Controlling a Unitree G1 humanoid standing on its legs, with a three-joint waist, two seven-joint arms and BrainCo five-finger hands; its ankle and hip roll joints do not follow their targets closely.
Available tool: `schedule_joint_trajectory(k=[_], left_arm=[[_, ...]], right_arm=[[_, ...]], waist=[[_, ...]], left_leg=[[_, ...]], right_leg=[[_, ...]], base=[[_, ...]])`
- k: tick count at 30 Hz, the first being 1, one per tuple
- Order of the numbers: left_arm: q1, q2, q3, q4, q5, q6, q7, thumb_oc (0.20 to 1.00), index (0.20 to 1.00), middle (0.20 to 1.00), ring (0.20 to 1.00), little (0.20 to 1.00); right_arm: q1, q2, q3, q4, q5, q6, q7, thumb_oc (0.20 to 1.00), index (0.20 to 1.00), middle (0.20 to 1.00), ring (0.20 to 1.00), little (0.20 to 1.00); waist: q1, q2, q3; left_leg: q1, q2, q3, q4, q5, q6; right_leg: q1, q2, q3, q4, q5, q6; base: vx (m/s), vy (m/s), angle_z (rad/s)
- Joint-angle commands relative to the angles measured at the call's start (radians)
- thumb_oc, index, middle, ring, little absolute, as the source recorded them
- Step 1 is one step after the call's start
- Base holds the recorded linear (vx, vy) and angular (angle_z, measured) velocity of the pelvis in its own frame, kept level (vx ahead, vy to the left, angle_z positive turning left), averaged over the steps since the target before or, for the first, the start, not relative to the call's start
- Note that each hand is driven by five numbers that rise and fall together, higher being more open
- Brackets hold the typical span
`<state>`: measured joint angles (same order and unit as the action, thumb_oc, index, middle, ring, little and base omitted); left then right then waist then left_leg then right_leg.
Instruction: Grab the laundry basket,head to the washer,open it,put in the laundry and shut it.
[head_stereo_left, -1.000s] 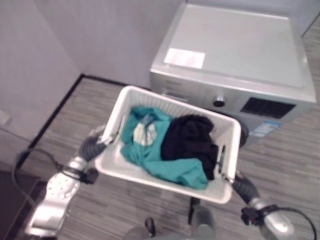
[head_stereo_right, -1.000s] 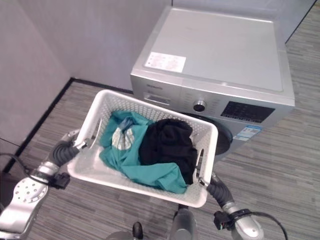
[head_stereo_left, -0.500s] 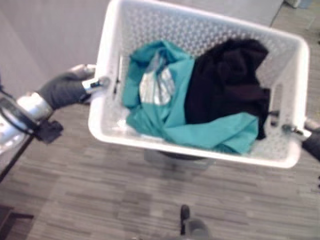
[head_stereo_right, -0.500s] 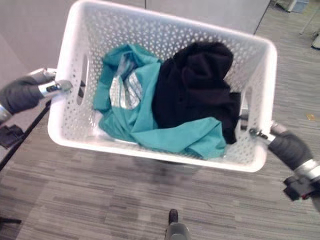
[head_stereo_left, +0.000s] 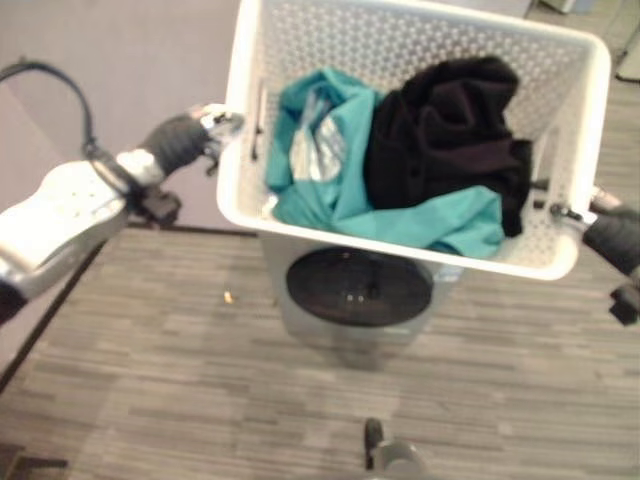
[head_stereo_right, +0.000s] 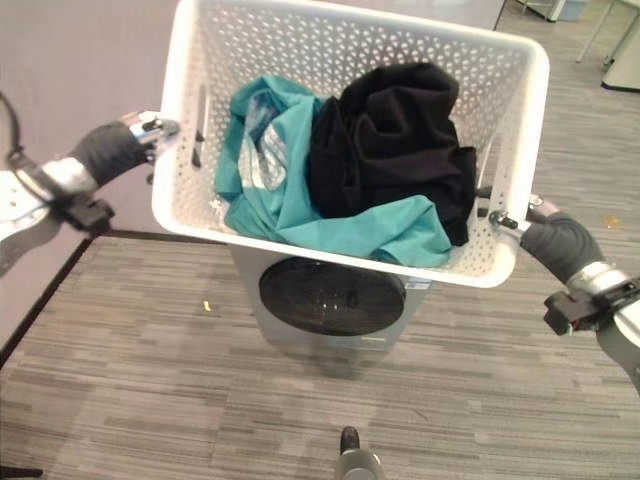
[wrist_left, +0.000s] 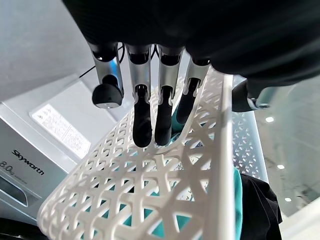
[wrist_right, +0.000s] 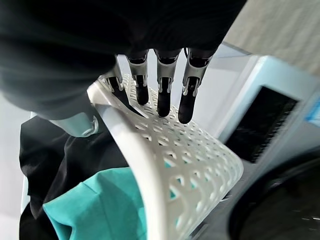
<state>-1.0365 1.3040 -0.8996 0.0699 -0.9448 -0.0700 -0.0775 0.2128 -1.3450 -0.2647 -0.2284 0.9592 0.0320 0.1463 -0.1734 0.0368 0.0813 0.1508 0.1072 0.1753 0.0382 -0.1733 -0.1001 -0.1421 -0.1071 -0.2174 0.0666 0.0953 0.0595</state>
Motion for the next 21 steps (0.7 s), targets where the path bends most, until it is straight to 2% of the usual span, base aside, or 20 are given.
schedule_joint_trajectory(k=[1,2,3,4,5,6,7,8,9,10,11,12,13,14,15,17,19,21], left_arm=[[-0.059,0.018,0.219,0.193,-0.035,-0.029,0.100,0.200,0.200,0.200,0.200,0.200],[-0.059,0.008,0.227,0.197,-0.029,-0.030,0.104,0.200,0.200,0.200,0.200,0.200],[-0.059,0.008,0.227,0.197,-0.029,-0.030,0.104,0.200,0.200,0.200,0.200,0.200],[-0.050,0.002,0.239,0.201,-0.026,-0.025,0.102,0.200,0.200,0.200,0.200,0.200],[-0.048,0.004,0.252,0.200,-0.015,-0.023,0.108,0.200,0.200,0.200,0.200,0.200],[-0.046,0.005,0.268,0.195,-0.006,-0.013,0.122,0.200,0.200,0.200,0.200,0.200],[-0.049,-0.003,0.270,0.193,-0.002,-0.010,0.129,0.200,0.200,0.200,0.200,0.200],[-0.047,-0.012,0.274,0.196,-0.003,-0.008,0.135,0.200,0.200,0.200,0.200,0.200],[-0.048,-0.011,0.274,0.196,-0.002,-0.008,0.136,0.200,0.200,0.200,0.200,0.200],[-0.059,-0.034,0.265,0.203,-0.002,-0.009,0.141,0.200,0.200,0.200,0.200,0.200],[-0.060,-0.045,0.265,0.200,0.002,-0.013,0.139,0.200,0.200,0.200,0.200,0.200],[-0.062,-0.057,0.267,0.202,0.007,-0.014,0.138,0.200,0.200,0.200,0.200,0.200],[-0.062,-0.064,0.266,0.208,0.011,-0.016,0.138,0.200,0.200,0.200,0.200,0.200],[-0.044,-0.076,0.284,0.218,0.015,-0.021,0.137,0.200,0.200,0.200,0.200,0.200],[-0.037,-0.079,0.294,0.216,0.022,-0.020,0.132,0.200,0.200,0.200,0.200,0.200],[-0.022,-0.084,0.305,0.219,0.024,-0.020,0.130,0.200,0.200,0.200,0.200,0.200],[0.009,-0.097,0.340,0.237,0.038,-0.019,0.126,0.200,0.200,0.200,0.200,0.200],[0.030,-0.102,0.356,0.225,0.050,-0.017,0.120,0.200,0.200,0.200,0.200,0.200]], right_arm=[[-0.124,0.014,-0.116,-0.004,0.067,-0.097,0.000,0.200,0.200,0.200,0.200,0.200],[-0.130,0.023,-0.105,0.001,0.062,-0.096,-0.003,0.200,0.200,0.200,0.200,0.200],[-0.132,0.023,-0.103,0.002,0.062,-0.096,-0.004,0.200,0.200,0.200,0.200,0.200],[-0.142,0.034,-0.091,0.007,0.062,-0.094,-0.007,0.200,0.200,0.200,0.200,0.200],[-0.165,0.044,-0.065,0.015,0.061,-0.092,-0.011,0.200,0.200,0.200,0.200,0.200],[-0.196,0.064,-0.033,0.018,0.065,-0.083,-0.017,0.200,0.200,0.200,0.200,0.200],[-0.207,0.071,-0.023,0.020,0.065,-0.079,-0.023,0.200,0.200,0.200,0.200,0.200],[-0.218,0.077,-0.014,0.024,0.066,-0.076,-0.027,0.200,0.200,0.200,0.200,0.200],[-0.222,0.077,-0.010,0.025,0.066,-0.076,-0.028,0.200,0.200,0.200,0.200,0.200],[-0.252,0.085,0.012,0.036,0.058,-0.077,-0.047,0.200,0.200,0.200,0.200,0.200],[-0.259,0.089,0.016,0.032,0.047,-0.076,-0.046,0.200,0.200,0.200,0.200,0.200],[-0.270,0.093,0.024,0.031,0.039,-0.079,-0.047,0.200,0.200,0.200,0.200,0.200],[-0.282,0.095,0.033,0.036,0.033,-0.082,-0.048,0.200,0.200,0.200,0.200,0.200],[-0.323,0.098,0.064,0.066,0.013,-0.091,-0.052,0.200,0.200,0.200,0.200,0.200],[-0.353,0.102,0.087,0.082,0.011,-0.088,-0.049,0.200,0.200,0.200,0.200,0.200],[-0.374,0.109,0.104,0.102,0.006,-0.090,-0.051,0.200,0.200,0.200,0.200,0.200],[-0.455,0.171,0.185,0.159,-0.012,-0.077,-0.060,0.200,0.200,0.200,0.200,0.200],[-0.440,0.216,0.201,0.147,-0.015,-0.055,-0.045,0.200,0.200,0.200,0.200,0.200]], waist=[[0.014,0.001,-0.003],[0.016,0.002,-0.006],[0.015,0.002,-0.006],[0.022,-0.003,-0.009],[0.027,-0.012,-0.008],[0.049,-0.050,0.014],[0.065,-0.060,0.033],[0.075,-0.076,0.048],[0.071,-0.073,0.049],[0.096,-0.095,0.074],[0.107,-0.094,0.079],[0.117,-0.098,0.084],[0.130,-0.095,0.085],[0.177,-0.079,0.089],[0.194,-0.068,0.087],[0.202,-0.066,0.085],[0.235,-0.063,0.068],[0.243,-0.057,0.038]], left_leg=[[0.091,0.113,0.030,0.029,0.115,-0.021],[0.078,0.137,0.030,0.067,0.155,-0.023],[0.077,0.138,0.029,0.068,0.155,-0.023],[0.060,0.155,0.024,0.118,0.201,-0.019],[0.027,0.180,0.009,0.203,0.254,-0.011],[-0.080,0.221,-0.048,0.437,0.342,0.020],[-0.122,0.231,-0.082,0.532,0.342,0.026],[-0.174,0.234,-0.088,0.582,0.348,0.040],[-0.184,0.238,-0.098,0.600,0.340,0.037],[-0.321,0.183,-0.100,0.612,0.250,0.063],[-0.365,0.162,-0.094,0.578,0.239,0.056],[-0.407,0.140,-0.074,0.522,0.264,0.061],[-0.436,0.115,-0.066,0.457,0.269,0.051],[-0.481,0.046,-0.084,0.252,0.306,0.029],[-0.473,0.019,-0.104,0.143,0.338,0.016],[-0.489,0.002,-0.117,0.093,0.351,0.012],[-0.530,-0.021,-0.133,0.054,0.353,0.008],[-0.493,-0.021,-0.128,0.077,0.360,0.027]], right_leg=[[-0.050,0.004,-0.025,0.072,-0.081,0.074],[-0.036,0.023,-0.024,0.070,-0.096,0.058],[-0.036,0.024,-0.024,0.069,-0.096,0.058],[-0.016,0.045,-0.021,0.062,-0.108,0.040],[0.010,0.071,-0.011,0.050,-0.120,0.017],[0.055,0.103,0.021,0.032,-0.141,-0.035],[0.088,0.117,0.042,0.027,-0.168,-0.048],[0.102,0.113,0.043,0.021,-0.170,-0.061],[0.102,0.116,0.041,0.024,-0.175,-0.061],[0.148,0.100,0.051,0.010,-0.193,-0.059],[0.171,0.099,0.059,0.002,-0.202,-0.057],[0.180,0.093,0.056,-0.003,-0.196,-0.058],[0.197,0.092,0.058,-0.005,-0.205,-0.055],[0.247,0.109,0.076,-0.010,-0.231,-0.042],[0.274,0.117,0.088,-0.013,-0.246,-0.036],[0.286,0.121,0.096,-0.010,-0.253,-0.034],[0.349,0.124,0.132,-0.003,-0.296,-0.019],[0.373,0.125,0.147,0.041,-0.322,-0.010]], base=[[0.20,-0.284,-0.03],[0.14,-0.197,-0.04],[0.14,-0.210,-0.02],[0.15,-0.255,-0.09],[0.28,-0.573,-0.17],[0.31,-0.583,-0.29],[0.26,-0.556,-0.29],[0.13,-0.229,-0.40],[0.17,-0.197,-0.60],[0.23,-0.086,-0.30],[0.24,-0.088,0.24],[0.20,0.021,0.57],[0.39,0.092,0.04],[0.54,0.119,-0.35],[0.44,0.102,-0.47],[0.25,0.041,-0.54],[0.58,0.128,-0.84],[0.64,0.200,-0.58]])
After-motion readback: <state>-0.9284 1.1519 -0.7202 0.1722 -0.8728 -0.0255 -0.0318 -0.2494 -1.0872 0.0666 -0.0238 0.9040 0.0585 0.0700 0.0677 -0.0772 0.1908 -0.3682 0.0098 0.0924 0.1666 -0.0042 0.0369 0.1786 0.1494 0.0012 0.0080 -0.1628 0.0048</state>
